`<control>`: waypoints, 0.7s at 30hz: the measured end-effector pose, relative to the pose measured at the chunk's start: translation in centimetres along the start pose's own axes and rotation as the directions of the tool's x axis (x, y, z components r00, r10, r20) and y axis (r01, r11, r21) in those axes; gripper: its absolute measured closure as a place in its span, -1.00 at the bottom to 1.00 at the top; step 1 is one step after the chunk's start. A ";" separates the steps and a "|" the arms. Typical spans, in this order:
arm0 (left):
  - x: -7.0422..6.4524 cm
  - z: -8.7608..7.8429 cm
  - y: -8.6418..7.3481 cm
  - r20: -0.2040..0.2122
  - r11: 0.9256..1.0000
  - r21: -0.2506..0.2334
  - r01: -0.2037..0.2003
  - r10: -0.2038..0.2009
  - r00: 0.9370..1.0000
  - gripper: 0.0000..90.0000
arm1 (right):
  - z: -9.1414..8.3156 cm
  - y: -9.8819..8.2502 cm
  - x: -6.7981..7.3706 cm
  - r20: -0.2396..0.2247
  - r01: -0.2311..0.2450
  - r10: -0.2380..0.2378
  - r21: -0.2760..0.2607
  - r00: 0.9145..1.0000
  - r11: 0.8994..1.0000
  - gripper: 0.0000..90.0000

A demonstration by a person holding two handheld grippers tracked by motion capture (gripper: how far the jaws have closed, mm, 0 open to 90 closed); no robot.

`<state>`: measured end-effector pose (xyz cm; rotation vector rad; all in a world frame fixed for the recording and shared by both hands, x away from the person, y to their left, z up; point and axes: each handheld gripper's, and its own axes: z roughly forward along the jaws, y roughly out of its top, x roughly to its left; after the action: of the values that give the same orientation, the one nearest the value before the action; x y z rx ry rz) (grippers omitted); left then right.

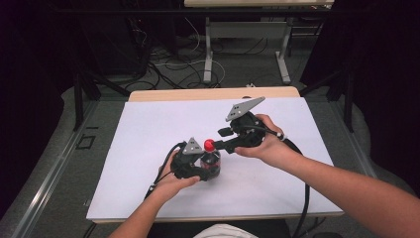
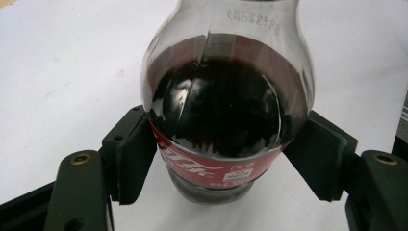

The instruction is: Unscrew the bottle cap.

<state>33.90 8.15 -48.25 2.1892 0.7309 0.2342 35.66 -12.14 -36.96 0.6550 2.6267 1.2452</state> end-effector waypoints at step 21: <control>-1.3 0.0 0.5 -0.007 0.999 -0.010 -0.037 0.037 0.999 -0.32 | 2.4 0.2 0.7 -0.001 -0.074 0.074 0.034 0.997 0.997 0.30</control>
<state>33.09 7.14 -47.83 2.1944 0.6921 0.2634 35.89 -10.04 -38.30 0.7642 2.6533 1.2235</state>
